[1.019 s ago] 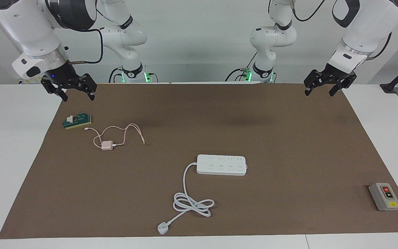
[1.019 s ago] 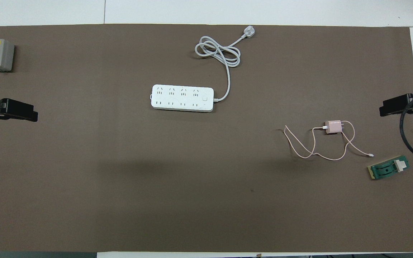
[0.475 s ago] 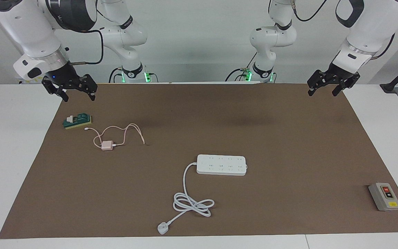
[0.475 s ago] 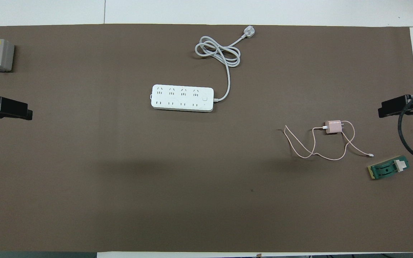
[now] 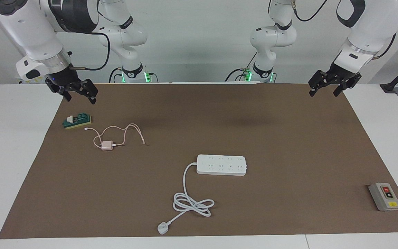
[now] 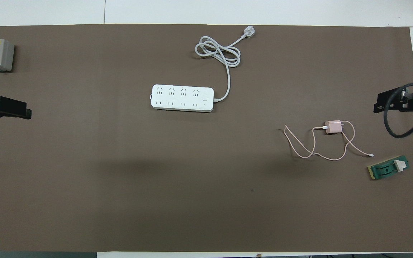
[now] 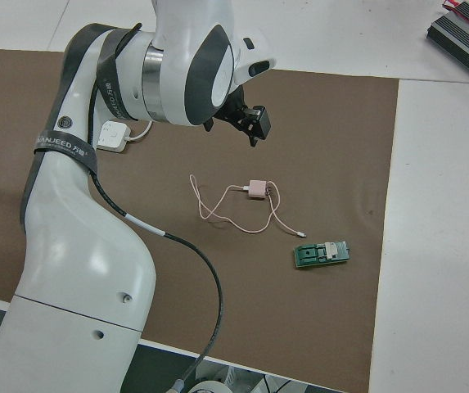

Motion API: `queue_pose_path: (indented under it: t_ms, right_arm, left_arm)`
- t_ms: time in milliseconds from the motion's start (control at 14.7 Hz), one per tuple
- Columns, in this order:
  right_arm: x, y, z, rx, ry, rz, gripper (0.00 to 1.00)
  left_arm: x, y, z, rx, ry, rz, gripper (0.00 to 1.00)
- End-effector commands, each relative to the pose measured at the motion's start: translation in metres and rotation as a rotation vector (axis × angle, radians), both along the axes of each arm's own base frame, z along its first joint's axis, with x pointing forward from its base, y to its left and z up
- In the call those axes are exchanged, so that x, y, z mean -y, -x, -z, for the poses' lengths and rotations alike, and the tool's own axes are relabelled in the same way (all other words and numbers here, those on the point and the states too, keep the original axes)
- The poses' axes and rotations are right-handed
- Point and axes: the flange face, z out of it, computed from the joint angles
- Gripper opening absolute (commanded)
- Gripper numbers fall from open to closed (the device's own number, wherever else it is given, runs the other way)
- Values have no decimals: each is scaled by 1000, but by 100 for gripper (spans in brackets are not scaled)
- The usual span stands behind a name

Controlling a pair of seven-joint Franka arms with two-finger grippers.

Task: Plug charger into power strip

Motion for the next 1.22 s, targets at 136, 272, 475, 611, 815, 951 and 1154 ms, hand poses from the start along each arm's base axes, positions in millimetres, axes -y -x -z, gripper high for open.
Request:
queue_pose_path:
  t_ms: [136,272,475,611,815,951,1154]
  right_arm:
    - [-13,7,22,-46,-30,433,100]
    - [-7,0,37,-94,-90,610,100]
    - [17,-5,71,-177,-127,742,100]
    - [30,-3,95,-235,-195,864,100]
    - [29,1,120,-261,-215,986,100]
    - [31,-6,127,-279,-238,1092,100]
    - [39,-16,149,-312,-256,1130,100]
  left_arm:
    - [1,-1,6,-17,-1,-10,100]
    - [3,-2,8,-22,-1,-7,100]
    - [6,-4,13,-34,-1,-3,100]
    - [10,-5,14,-39,1,-64,100]
    - [27,-9,25,-63,-6,-249,100]
    - [26,-10,24,-59,-4,-382,100]
    - [16,-15,28,-97,97,-510,100]
